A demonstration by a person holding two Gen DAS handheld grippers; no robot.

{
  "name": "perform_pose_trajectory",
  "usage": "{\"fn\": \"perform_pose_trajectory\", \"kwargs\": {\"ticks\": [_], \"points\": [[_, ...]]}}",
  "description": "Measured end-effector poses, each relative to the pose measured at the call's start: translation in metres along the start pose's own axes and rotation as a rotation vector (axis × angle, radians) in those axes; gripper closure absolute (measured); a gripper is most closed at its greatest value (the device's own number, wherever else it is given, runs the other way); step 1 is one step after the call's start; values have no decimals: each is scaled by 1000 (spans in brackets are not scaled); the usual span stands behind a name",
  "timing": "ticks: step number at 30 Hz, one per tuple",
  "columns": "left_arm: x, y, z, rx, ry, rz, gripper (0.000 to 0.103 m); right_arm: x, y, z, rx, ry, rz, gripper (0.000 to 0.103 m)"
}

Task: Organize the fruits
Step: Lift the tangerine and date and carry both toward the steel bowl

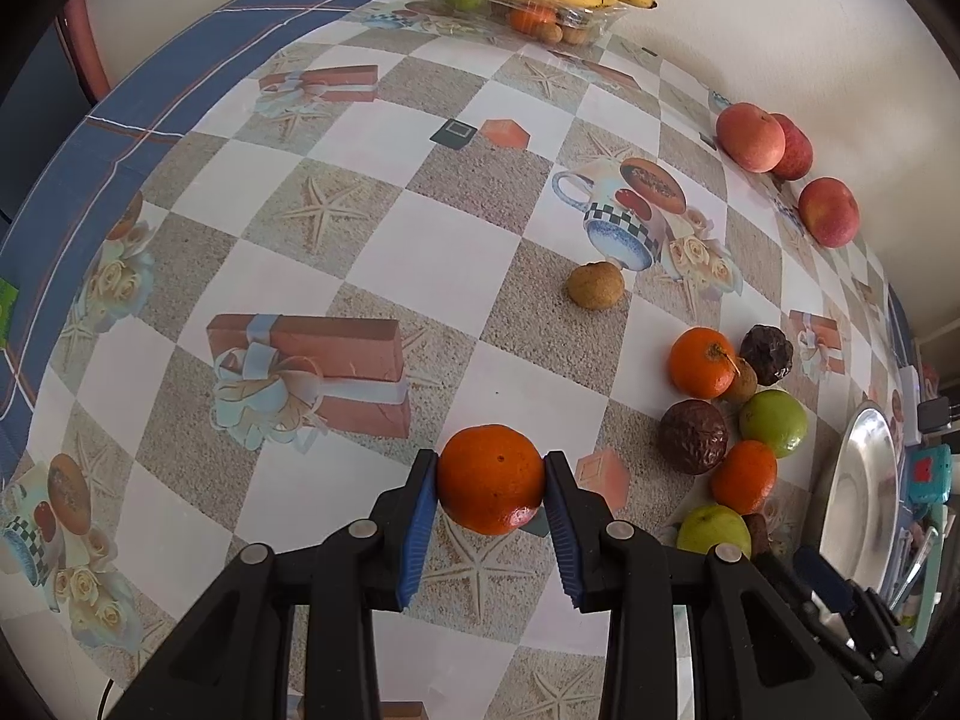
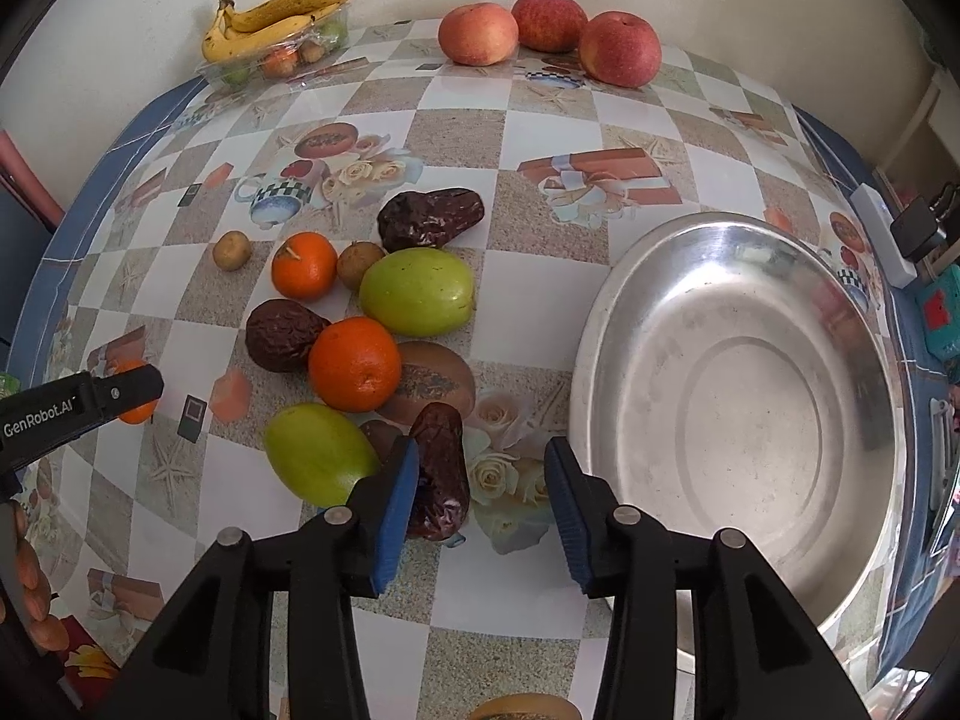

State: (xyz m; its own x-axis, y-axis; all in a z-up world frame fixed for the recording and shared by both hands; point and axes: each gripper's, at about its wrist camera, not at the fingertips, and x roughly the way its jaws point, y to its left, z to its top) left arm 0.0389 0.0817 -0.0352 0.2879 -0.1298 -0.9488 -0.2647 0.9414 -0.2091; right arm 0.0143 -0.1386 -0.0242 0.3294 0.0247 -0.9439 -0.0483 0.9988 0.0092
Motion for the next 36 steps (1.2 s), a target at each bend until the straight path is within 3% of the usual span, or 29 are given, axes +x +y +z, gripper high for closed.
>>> {"fn": "perform_pose_trajectory", "kwargs": {"ticks": [3, 8, 10, 12, 15, 22, 25, 27, 32, 36], "points": [[1, 0, 0, -3, 3, -1, 66, 5, 2, -2, 3, 39, 42, 50], [2, -1, 0, 1, 7, 1, 66, 6, 4, -4, -15, 48, 22, 50], [2, -1, 0, 0, 6, -1, 66, 6, 3, -4, -8, 54, 40, 56], [2, 0, 0, -2, 6, -2, 66, 2, 3, -4, -4, 49, 67, 77], [3, 0, -1, -2, 10, -2, 66, -2, 7, -4, -27, 33, 49, 82], [2, 0, -1, -1, 10, -5, 66, 3, 13, -4, -67, 37, 24, 78], [2, 0, -1, 1, 13, -7, 66, 13, 14, -7, -64, 91, 46, 71], [2, 1, -1, -2, 15, -9, 66, 18, 16, -9, -86, 104, 16, 71], [-1, 3, -2, -11, 6, -15, 66, 11, 19, -8, -101, 74, 14, 71], [-12, 6, -2, -21, -45, -9, 66, -7, 9, -4, -54, 1, 35, 71]]}}
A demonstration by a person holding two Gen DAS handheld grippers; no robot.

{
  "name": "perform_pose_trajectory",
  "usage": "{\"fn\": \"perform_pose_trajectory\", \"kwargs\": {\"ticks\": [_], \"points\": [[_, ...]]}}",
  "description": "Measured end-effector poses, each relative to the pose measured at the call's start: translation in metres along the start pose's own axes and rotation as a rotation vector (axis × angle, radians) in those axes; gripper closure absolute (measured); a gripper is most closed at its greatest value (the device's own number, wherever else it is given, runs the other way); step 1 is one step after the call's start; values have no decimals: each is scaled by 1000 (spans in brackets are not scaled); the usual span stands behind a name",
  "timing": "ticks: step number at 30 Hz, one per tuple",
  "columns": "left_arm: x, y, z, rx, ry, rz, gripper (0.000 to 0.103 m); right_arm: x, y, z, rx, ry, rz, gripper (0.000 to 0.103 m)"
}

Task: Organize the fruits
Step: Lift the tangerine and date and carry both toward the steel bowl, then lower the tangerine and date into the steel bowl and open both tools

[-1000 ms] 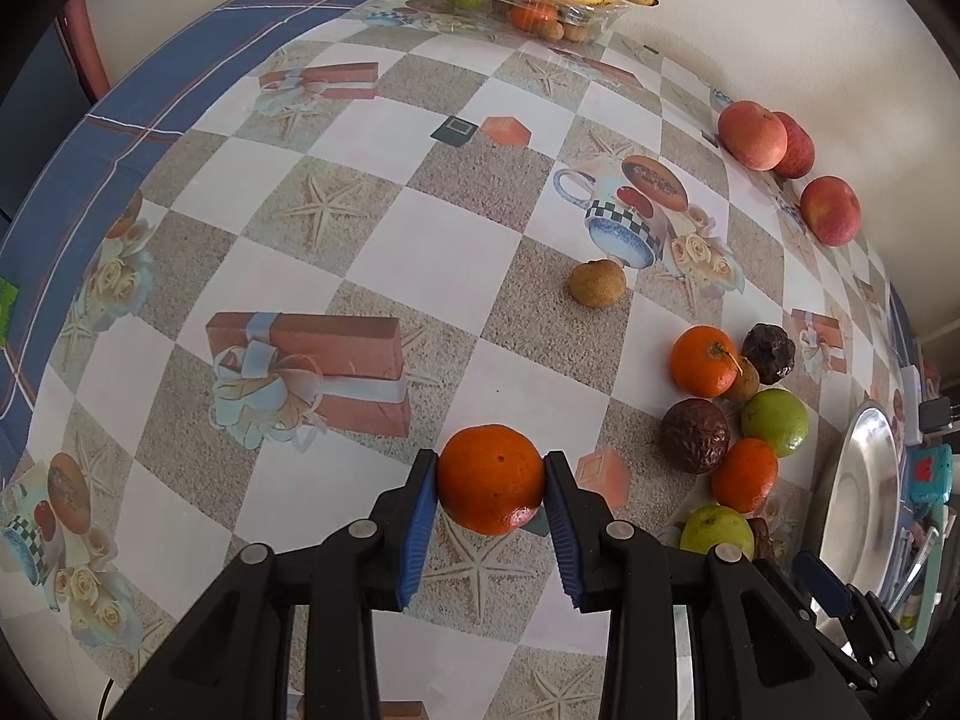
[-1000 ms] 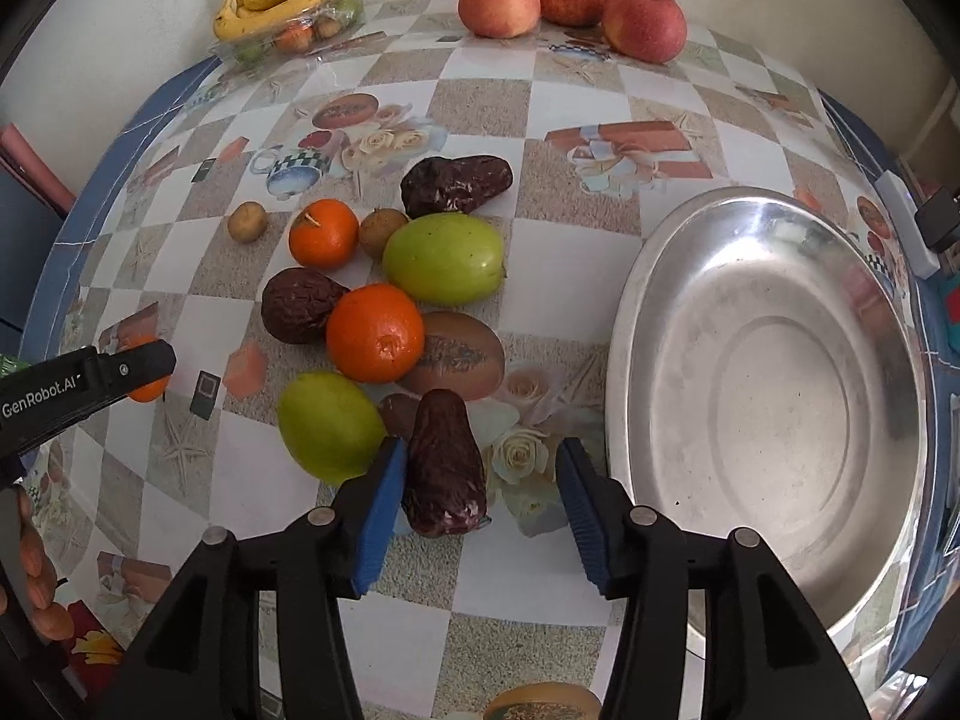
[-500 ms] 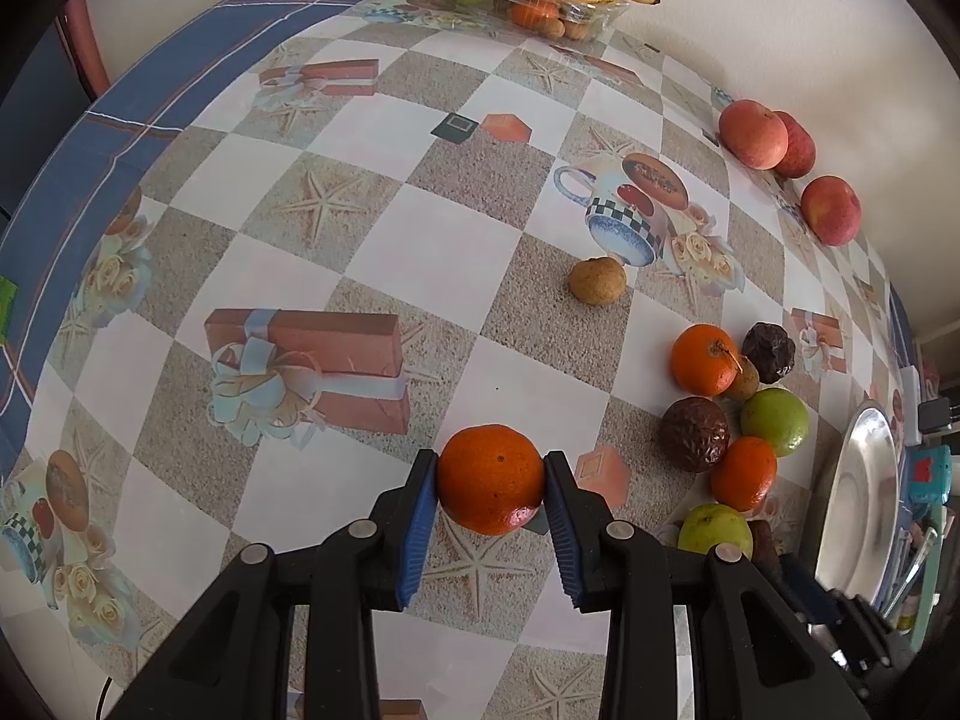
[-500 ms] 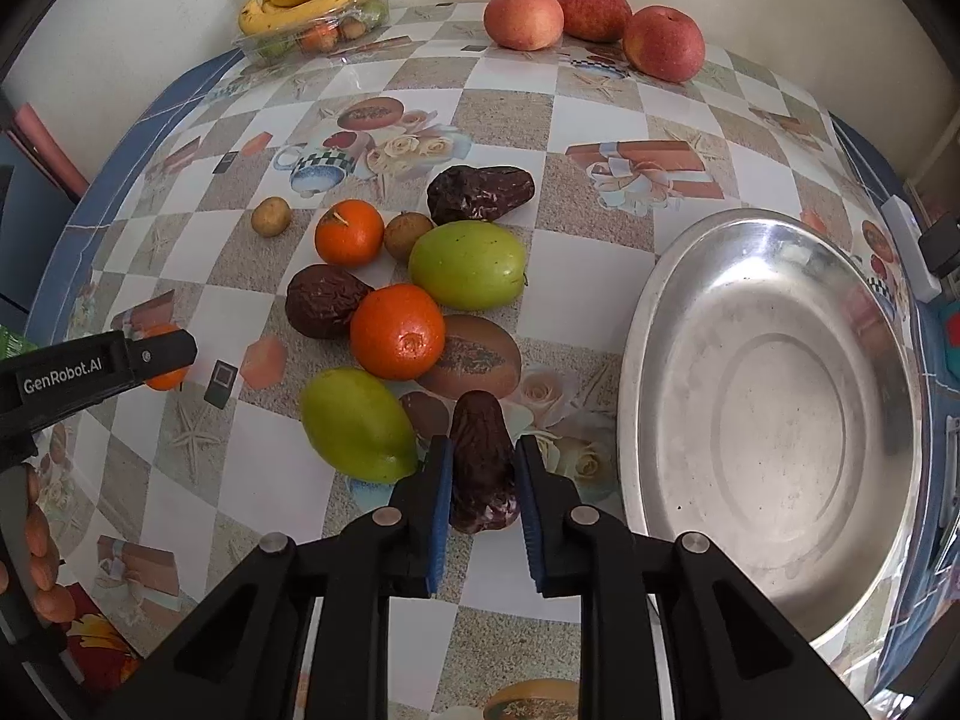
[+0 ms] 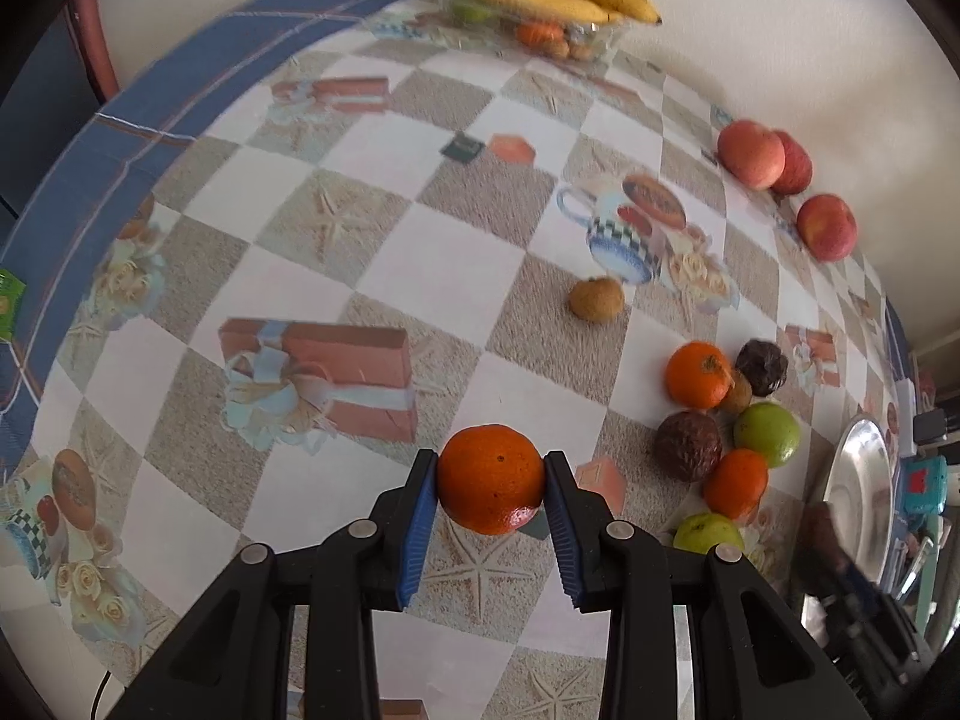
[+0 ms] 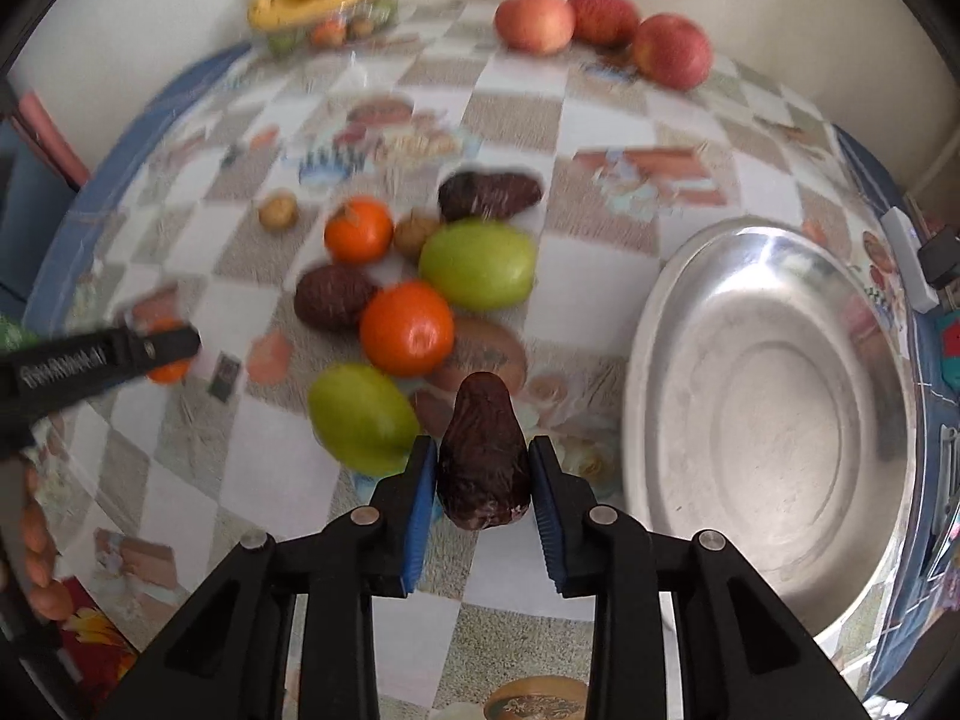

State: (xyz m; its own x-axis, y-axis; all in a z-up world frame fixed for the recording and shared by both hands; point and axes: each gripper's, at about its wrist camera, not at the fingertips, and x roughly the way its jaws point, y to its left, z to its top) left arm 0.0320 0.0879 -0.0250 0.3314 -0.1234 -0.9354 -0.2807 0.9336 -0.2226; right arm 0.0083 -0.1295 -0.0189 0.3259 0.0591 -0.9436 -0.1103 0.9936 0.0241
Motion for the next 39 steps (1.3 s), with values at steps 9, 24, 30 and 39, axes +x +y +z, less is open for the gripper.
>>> {"fn": "perform_pose_trajectory", "kwargs": {"ticks": [9, 24, 30, 39], "points": [[-26, -48, -16, 174, -91, -69, 66, -35, -60, 4, 261, -128, -154, 71], [-20, -225, -108, 703, -138, -223, 66, -40, -146, -10, 564, -145, -205, 70], [18, -241, -119, 656, -44, -269, 65, -44, -154, -15, 598, -156, -203, 70], [17, -235, -111, 629, -44, -293, 48, -44, -176, -26, 676, -139, -192, 70]]}}
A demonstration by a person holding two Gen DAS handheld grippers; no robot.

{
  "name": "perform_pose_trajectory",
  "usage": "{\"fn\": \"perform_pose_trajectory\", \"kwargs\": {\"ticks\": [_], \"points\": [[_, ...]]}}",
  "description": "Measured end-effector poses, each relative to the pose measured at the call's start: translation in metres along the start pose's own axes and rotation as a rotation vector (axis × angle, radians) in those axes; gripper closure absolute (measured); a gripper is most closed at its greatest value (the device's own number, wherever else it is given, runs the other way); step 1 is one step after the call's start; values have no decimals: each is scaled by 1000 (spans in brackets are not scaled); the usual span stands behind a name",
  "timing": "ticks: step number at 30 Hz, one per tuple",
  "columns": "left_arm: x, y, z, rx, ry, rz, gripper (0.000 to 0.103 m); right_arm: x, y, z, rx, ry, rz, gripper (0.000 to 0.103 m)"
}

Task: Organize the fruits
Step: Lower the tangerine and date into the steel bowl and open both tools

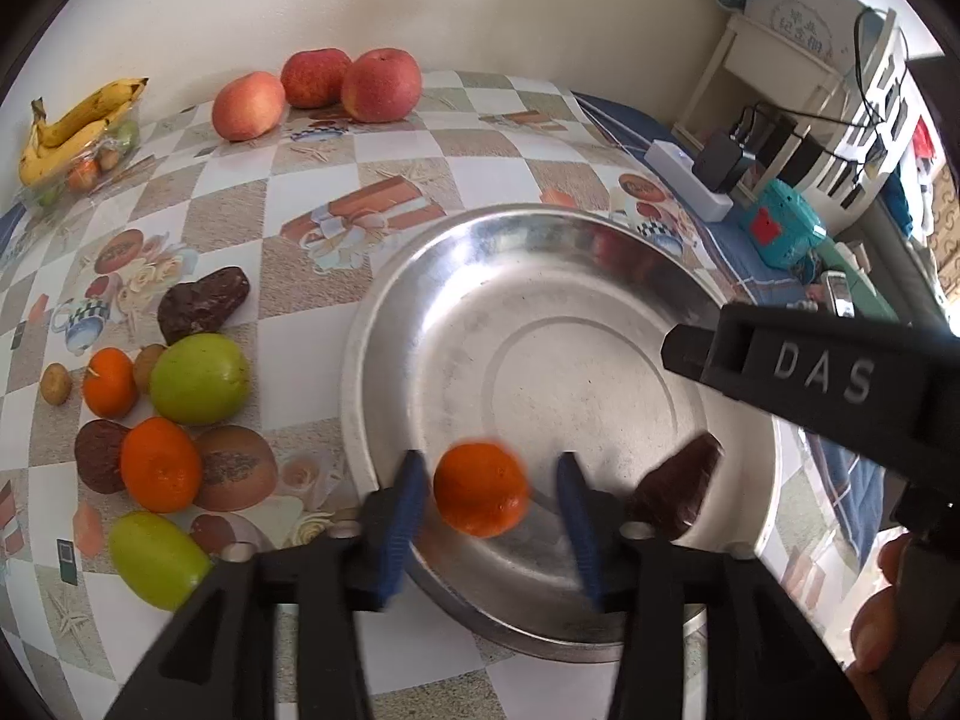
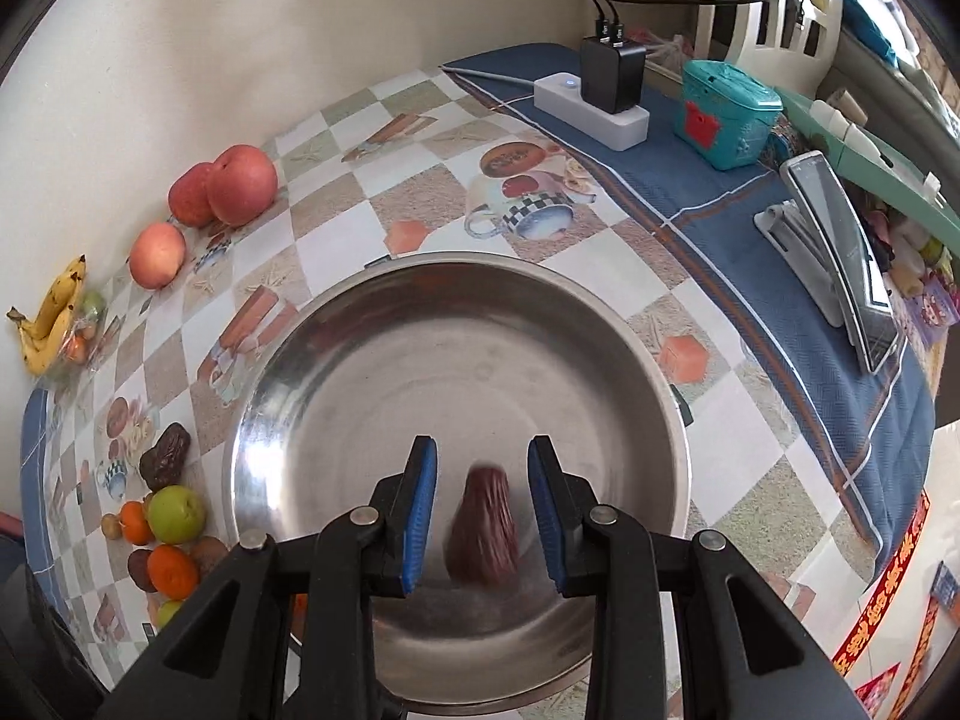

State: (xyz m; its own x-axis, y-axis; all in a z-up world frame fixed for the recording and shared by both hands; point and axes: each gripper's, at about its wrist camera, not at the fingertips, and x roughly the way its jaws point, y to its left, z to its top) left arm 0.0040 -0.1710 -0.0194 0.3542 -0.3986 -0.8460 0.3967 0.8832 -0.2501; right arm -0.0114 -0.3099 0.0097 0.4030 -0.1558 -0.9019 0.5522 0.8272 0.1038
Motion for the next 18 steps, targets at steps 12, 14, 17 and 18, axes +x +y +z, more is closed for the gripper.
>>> {"fn": "perform_pose_trajectory", "kwargs": {"ticks": [12, 14, 17, 18], "points": [[-38, 54, 6, -187, -14, -49, 31, -4, 8, -3, -36, -6, -12, 52], [-46, 70, 8, -234, -18, -33, 28, -5, 8, -3, -38, -9, -13, 52], [-59, 98, 8, -291, -22, 56, 17, -5, 8, -3, -41, -8, -14, 52], [-62, 105, 8, -301, -25, 89, 10, -4, 9, -3, -42, -6, -14, 52]]}}
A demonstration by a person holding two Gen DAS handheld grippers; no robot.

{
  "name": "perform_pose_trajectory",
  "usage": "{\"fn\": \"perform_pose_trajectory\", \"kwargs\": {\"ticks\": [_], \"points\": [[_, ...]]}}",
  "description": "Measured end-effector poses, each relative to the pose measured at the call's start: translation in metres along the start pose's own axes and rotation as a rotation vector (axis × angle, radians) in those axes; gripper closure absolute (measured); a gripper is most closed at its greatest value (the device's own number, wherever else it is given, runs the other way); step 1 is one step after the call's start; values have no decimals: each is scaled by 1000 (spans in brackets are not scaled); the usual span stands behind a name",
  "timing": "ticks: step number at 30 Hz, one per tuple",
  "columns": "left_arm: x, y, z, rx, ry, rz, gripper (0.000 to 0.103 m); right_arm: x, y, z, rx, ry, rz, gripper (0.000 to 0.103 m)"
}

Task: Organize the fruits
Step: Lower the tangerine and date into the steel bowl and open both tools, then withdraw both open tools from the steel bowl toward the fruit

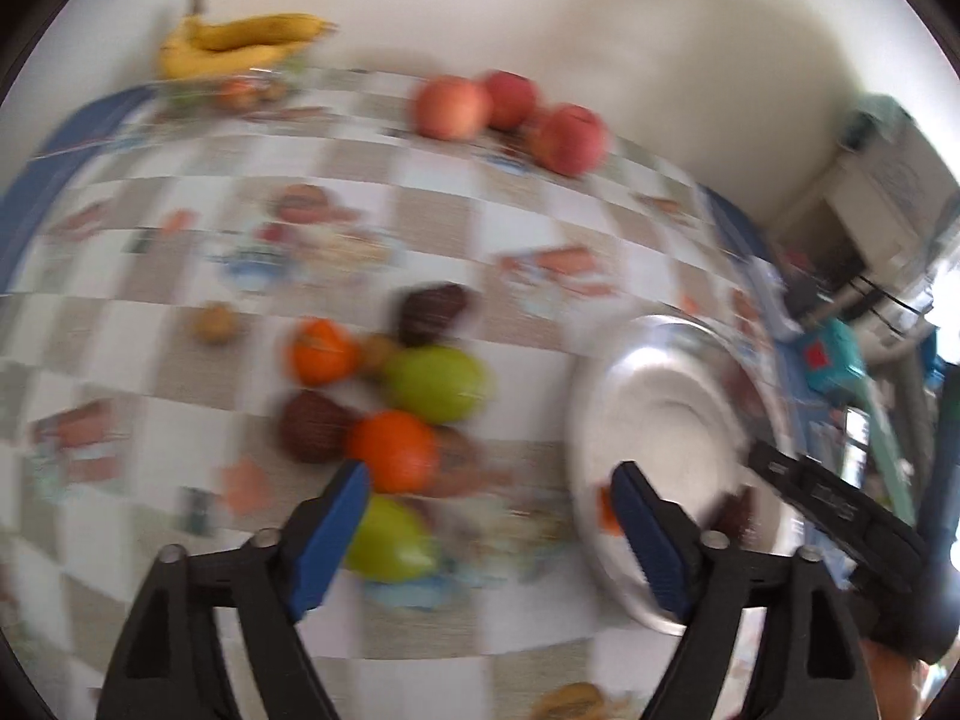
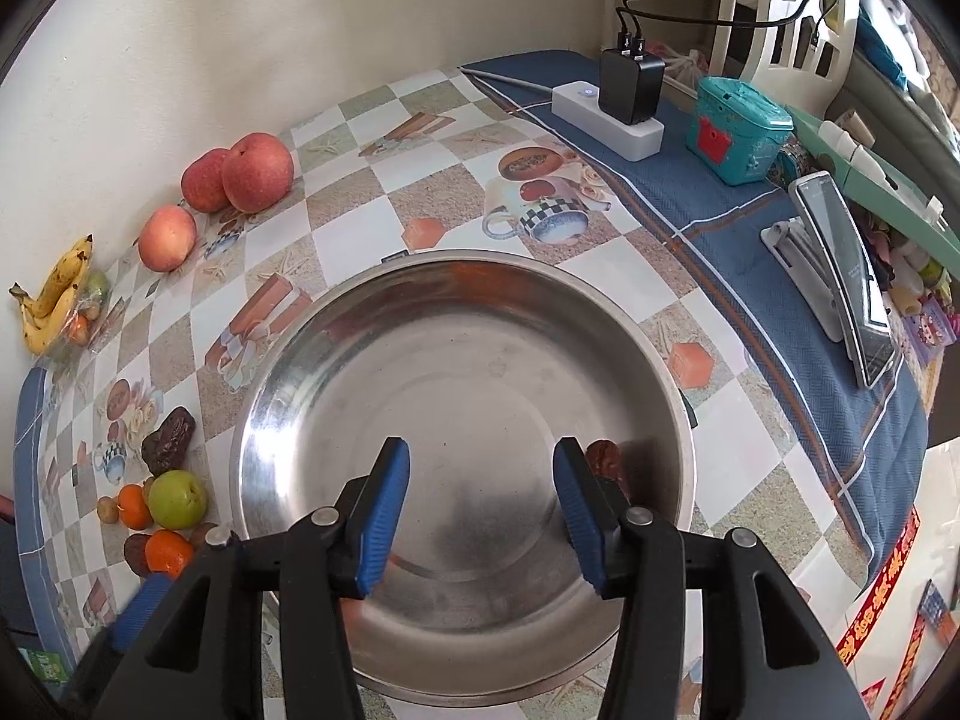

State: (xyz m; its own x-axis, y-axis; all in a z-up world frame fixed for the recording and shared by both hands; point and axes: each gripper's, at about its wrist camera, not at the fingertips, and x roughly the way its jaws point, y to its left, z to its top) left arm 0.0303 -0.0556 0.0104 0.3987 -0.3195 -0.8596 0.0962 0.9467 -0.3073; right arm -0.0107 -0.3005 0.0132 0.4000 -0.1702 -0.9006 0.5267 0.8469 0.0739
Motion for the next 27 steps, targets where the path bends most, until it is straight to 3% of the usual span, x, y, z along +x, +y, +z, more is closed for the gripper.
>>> {"fn": "perform_pose_trajectory", "kwargs": {"ticks": [2, 4, 6, 9, 15, 20, 27], "points": [[-5, 20, 3, -27, -14, 83, 0, 0, 2, 0, -4, 3, 0, 52], [-9, 42, 7, -57, -22, 169, 0, 1, 5, -1, -11, 4, -3, 50], [-15, 63, 10, -77, -38, 255, 0, 1, 9, -1, -21, 1, -10, 32], [-22, 89, 12, -118, -53, 310, 0, 1, 23, -4, -74, -8, -20, 21], [-26, 127, 8, -173, -15, 361, 0, -5, 63, -15, -241, -41, 20, 15], [-29, 151, 7, -281, -6, 325, 0, -14, 104, -33, -365, -59, 108, 11], [-17, 154, 5, -312, 46, 290, 0, -13, 164, -74, -539, 16, 198, 11]]}}
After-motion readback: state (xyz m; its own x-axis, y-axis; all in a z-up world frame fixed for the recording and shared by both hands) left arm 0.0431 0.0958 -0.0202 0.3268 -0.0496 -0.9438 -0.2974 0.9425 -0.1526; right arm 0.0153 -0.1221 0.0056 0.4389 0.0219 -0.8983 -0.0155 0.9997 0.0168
